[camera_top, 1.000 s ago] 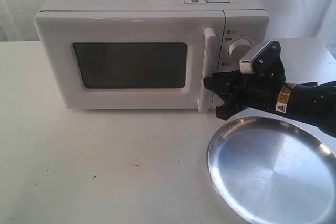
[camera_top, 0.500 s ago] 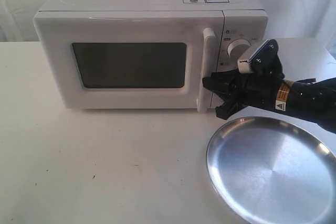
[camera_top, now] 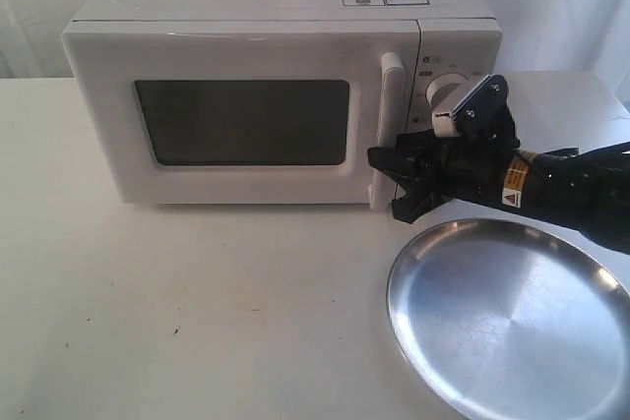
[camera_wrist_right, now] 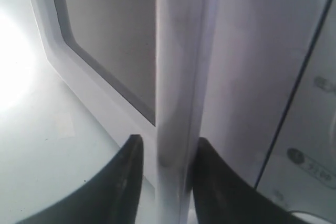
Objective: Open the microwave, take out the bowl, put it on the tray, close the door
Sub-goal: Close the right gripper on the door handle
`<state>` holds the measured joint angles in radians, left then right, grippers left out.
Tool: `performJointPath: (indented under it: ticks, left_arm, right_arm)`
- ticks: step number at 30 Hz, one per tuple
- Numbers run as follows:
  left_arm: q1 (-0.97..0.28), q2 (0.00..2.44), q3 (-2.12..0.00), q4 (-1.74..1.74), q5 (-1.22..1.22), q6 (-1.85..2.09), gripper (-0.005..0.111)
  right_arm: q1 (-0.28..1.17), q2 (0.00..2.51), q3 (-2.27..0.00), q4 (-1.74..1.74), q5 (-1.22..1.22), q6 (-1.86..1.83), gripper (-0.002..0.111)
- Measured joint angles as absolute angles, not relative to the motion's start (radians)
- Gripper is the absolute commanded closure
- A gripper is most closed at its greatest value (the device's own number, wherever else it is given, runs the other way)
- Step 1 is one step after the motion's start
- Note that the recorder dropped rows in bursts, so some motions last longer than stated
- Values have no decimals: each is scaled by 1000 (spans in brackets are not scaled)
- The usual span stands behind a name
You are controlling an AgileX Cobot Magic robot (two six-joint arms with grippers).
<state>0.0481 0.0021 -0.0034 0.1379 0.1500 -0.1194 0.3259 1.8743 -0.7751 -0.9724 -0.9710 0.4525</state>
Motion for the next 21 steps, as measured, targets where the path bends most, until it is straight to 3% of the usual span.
performJointPath:
  ticks: [4, 8, 21]
  left_arm:
    - [48, 2, -3, 138, 150, -119, 107]
    - [48, 2, -3, 138, 150, -119, 107]
    - [48, 2, -3, 138, 150, -119, 107]
  right_arm:
    - [330, 1874, -776, -974, -969, 453, 81]
    - [330, 1874, -777, -967, -961, 453, 109]
    - [324, 1879, -782, -1008, -976, 483, 108]
